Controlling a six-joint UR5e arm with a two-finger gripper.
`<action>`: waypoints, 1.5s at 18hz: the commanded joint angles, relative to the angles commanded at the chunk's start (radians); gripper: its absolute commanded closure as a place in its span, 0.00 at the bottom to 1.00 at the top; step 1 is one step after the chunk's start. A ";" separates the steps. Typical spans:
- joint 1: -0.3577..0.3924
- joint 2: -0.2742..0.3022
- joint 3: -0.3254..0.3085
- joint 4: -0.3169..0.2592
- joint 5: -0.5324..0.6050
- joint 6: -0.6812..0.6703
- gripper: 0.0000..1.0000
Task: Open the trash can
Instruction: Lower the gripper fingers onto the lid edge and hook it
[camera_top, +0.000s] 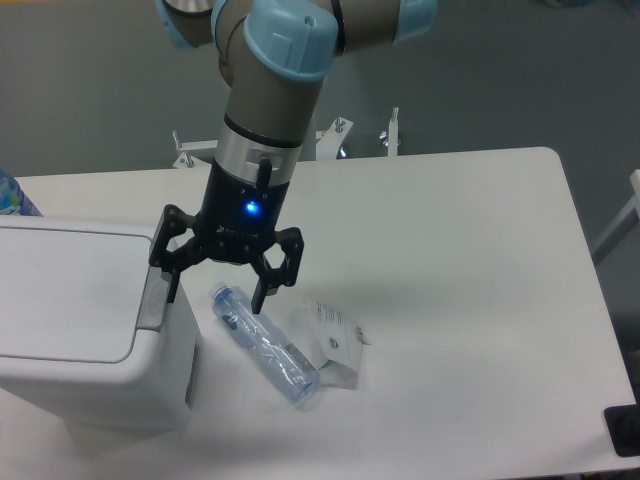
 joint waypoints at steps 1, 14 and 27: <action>0.000 0.000 0.000 0.000 0.000 0.000 0.00; -0.014 -0.011 -0.052 0.071 0.003 0.002 0.00; -0.021 -0.012 -0.058 0.069 0.005 -0.003 0.00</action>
